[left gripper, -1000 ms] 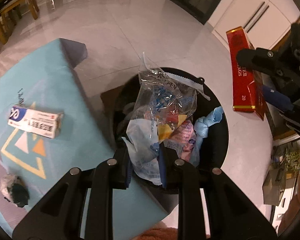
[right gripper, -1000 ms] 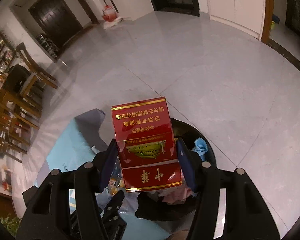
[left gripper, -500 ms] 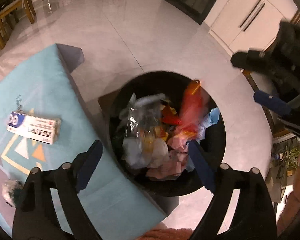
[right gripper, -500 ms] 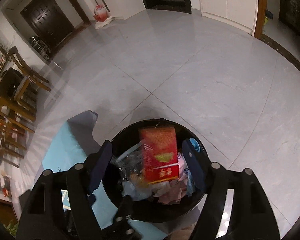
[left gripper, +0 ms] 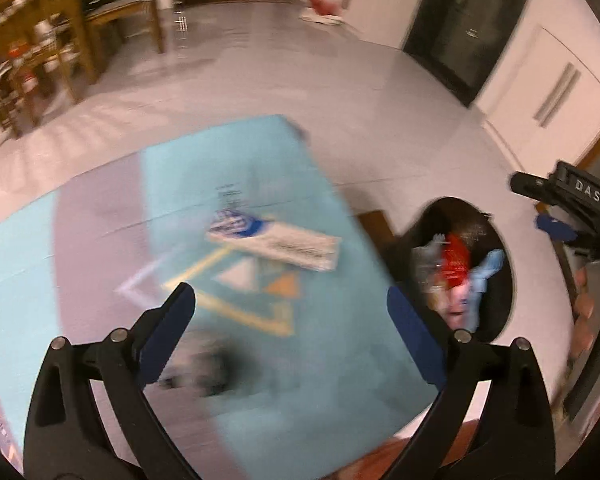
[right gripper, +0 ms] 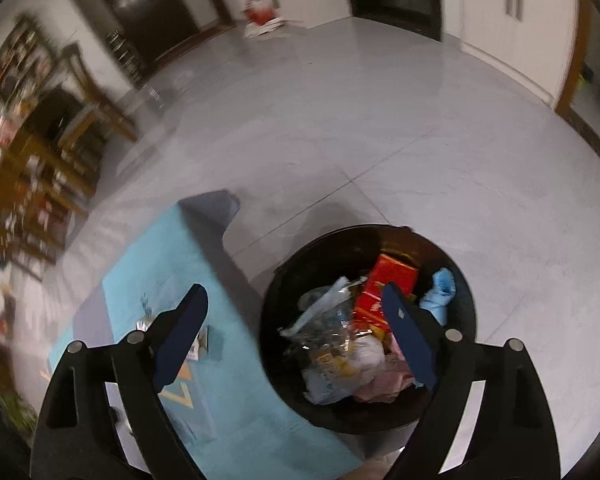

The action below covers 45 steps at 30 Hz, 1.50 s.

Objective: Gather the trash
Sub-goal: 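Grasp the dark plastic bag with the left tool while the right tool grasps the white ointment box, then carry the dark plastic bag and ointment box over the black bin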

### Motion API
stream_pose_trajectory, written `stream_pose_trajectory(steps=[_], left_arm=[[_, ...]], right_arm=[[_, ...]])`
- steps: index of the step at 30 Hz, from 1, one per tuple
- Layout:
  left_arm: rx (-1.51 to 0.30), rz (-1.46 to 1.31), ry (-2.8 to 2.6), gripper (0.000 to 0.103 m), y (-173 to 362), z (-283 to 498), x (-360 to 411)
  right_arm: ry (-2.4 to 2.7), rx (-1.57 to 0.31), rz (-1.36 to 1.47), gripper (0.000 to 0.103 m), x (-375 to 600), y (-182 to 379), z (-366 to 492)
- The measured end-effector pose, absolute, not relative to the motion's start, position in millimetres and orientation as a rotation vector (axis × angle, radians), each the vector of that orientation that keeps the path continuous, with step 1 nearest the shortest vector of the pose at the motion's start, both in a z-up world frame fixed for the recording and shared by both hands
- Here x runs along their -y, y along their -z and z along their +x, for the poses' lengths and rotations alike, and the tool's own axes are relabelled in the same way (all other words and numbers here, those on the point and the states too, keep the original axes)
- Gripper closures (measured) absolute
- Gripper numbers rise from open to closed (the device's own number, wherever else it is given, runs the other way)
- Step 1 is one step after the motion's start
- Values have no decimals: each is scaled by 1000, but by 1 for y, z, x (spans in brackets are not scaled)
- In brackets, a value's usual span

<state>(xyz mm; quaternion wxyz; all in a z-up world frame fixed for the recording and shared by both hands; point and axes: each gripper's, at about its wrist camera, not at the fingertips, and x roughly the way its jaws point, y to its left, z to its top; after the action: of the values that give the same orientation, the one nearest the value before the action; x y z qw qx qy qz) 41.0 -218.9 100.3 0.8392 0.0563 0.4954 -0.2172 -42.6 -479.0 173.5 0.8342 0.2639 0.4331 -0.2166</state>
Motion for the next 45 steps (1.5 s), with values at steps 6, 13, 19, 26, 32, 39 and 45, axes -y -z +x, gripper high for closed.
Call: stream_pose_trajectory(steps=[6, 13, 19, 26, 32, 39, 45], left_arm=[[-1091, -39, 336, 7, -71, 48, 134], [-1212, -20, 367, 7, -14, 59, 135], [-1288, -55, 361, 10, 14, 71, 138], [-1340, -89, 431, 35, 26, 68, 143], [-1339, -90, 444, 43, 25, 62, 140], [-1294, -80, 408, 46, 12, 58, 129], [-1217, -78, 401, 46, -10, 51, 124]], right_arm=[[395, -1002, 404, 12, 436, -166, -13], [270, -1142, 202, 8, 369, -135, 33], [170, -1238, -70, 8, 309, -96, 82], [67, -1282, -205, 8, 273, -59, 121], [17, -1344, -230, 18, 265, -31, 138], [36, -1364, -21, 56, 289, -26, 144], [-7, -1326, 133, 64, 302, -45, 135]])
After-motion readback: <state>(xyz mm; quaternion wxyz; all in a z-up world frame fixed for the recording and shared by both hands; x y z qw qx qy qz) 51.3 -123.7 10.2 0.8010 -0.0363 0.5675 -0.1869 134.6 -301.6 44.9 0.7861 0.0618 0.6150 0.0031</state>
